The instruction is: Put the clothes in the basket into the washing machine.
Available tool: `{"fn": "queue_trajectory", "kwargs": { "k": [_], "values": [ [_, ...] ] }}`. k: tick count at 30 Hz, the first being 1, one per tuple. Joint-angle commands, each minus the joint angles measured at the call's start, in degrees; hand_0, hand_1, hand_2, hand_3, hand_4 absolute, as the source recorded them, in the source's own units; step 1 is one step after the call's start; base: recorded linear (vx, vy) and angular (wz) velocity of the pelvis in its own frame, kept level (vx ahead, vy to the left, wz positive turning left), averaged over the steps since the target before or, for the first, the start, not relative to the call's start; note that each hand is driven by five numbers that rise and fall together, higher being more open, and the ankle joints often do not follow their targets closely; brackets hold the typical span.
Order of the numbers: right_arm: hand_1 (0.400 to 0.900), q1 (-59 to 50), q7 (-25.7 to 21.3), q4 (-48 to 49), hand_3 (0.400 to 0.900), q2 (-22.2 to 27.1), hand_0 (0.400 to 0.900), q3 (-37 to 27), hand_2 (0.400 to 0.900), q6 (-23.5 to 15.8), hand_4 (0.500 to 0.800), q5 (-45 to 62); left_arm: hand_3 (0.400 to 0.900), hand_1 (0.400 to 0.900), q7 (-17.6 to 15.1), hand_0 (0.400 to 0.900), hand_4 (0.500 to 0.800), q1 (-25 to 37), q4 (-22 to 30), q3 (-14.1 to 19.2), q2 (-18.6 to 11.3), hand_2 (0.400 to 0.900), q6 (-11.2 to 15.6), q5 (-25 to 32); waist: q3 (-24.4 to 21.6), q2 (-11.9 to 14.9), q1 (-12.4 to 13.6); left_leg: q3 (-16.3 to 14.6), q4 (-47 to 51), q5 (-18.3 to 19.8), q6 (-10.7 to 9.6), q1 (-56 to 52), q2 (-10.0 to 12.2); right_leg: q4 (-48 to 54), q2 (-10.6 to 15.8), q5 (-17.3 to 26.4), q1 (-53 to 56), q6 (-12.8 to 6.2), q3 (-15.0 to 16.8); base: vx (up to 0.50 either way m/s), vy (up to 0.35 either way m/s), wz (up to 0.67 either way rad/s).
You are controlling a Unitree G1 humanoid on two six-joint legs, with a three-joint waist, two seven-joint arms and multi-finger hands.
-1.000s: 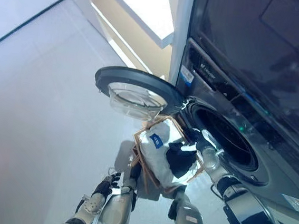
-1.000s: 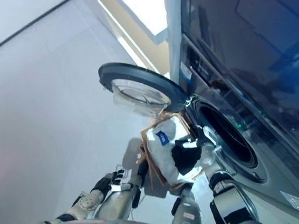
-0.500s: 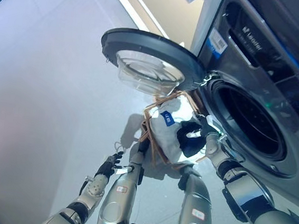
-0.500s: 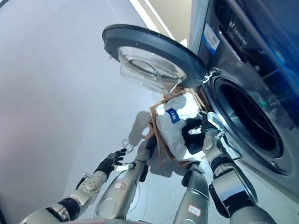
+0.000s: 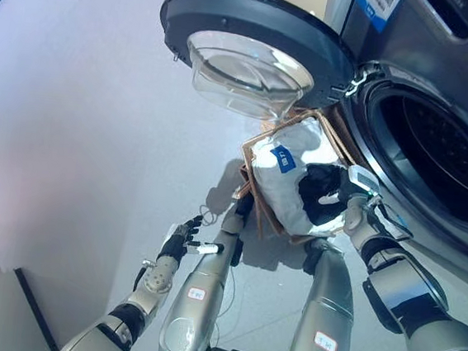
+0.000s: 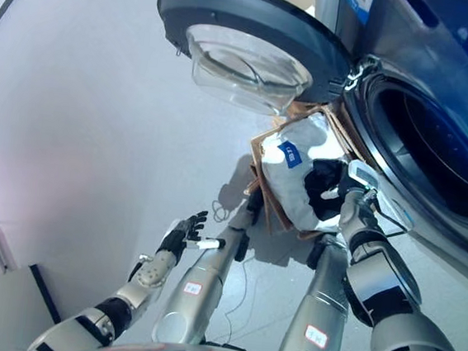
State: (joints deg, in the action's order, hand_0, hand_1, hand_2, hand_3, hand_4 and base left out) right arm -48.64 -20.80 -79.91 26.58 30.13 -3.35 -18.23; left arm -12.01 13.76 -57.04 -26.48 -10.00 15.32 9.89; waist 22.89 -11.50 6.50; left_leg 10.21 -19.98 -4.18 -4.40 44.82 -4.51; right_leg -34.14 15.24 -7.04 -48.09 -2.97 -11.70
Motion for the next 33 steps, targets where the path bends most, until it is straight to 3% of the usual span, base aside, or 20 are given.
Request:
{"fn": "queue_trajectory", "kwargs": {
  "k": [1, 13, 14, 15, 17, 33],
  "values": [
    [0.900, -3.55, -3.01, 0.01, 0.900, 5.01, 0.900, 2.29, 0.900, -0.22, 0.800, -1.46, 0.900, 0.900, -2.18, 0.900, 0.800, -2.14, 0.61, 0.14, -1.95, 0.900, 0.09, 1.75, 0.13, -3.12, -0.10, -4.06, -5.89, 5.78, 2.40, 4.42, -3.83, -2.53, -2.32, -3.06, 0.68, -1.50, 1.86, 0.00, -0.001, 0.09],
    [0.900, -6.52, -3.94, -3.90, 0.900, 7.36, 0.900, 2.53, 0.900, 0.39, 0.800, -1.53, 0.900, 0.900, -3.74, 0.900, 0.800, -1.65, 2.17, -0.52, -2.14, 0.900, 0.91, 3.32, -0.21, -3.75, 1.71, -3.87, -13.41, 7.86, 3.35, 13.93, -5.37, -10.57, -1.04, -5.96, -8.70, -0.73, 3.37, 0.01, 0.002, 0.07],
    [0.624, -6.90, -4.03, -4.30, 0.624, 7.63, 0.624, 2.65, 0.624, 0.50, 0.634, -1.49, 0.900, 0.900, -3.78, 0.900, 0.800, -1.39, 2.09, -0.72, -2.06, 0.900, 0.97, 3.49, -0.30, -3.71, 1.87, -3.77, -13.74, 8.01, 3.40, 14.58, -5.49, -11.01, -0.94, -6.25, -9.37, -0.66, 3.42, 0.01, -0.015, 0.14],
    [0.484, -7.08, -4.13, -4.43, 0.484, 7.81, 0.484, 2.68, 0.484, 0.58, 0.551, -1.51, 0.900, 0.900, -3.96, 0.900, 0.800, -1.32, 2.27, -0.85, -2.04, 0.900, 1.05, 3.60, -0.33, -3.67, 1.92, -3.64, -14.19, 8.15, 3.44, 15.17, -5.55, -11.47, -0.88, -6.35, -9.96, -0.67, 3.60, 0.01, -0.009, 0.14],
    [0.400, -7.21, -4.37, -5.59, 0.400, 8.21, 0.400, 2.40, 0.400, 0.96, 0.500, -1.67, 0.900, 0.900, -4.22, 0.900, 0.800, -0.99, 2.21, -1.31, -1.86, 0.900, 1.08, 3.60, -0.50, -3.90, 2.36, -3.51, -15.34, 8.46, 3.56, 16.50, -5.97, -12.81, -0.72, -6.77, -11.40, -0.69, 3.82, 0.01, 0.008, 0.10],
    [0.400, -3.62, -5.59, -5.70, 0.400, 8.08, 0.400, -1.44, 0.400, 0.55, 0.500, -0.84, 0.900, 0.900, -4.47, 0.900, 0.800, -1.29, 0.22, -2.44, -0.77, 0.900, 1.24, 1.08, -2.84, -3.75, 4.28, -3.56, -14.60, 7.93, 4.34, 15.81, -6.79, -13.35, -0.38, -6.86, -11.46, -0.68, 4.48, 0.02, 0.008, 0.01]
  ]
}}
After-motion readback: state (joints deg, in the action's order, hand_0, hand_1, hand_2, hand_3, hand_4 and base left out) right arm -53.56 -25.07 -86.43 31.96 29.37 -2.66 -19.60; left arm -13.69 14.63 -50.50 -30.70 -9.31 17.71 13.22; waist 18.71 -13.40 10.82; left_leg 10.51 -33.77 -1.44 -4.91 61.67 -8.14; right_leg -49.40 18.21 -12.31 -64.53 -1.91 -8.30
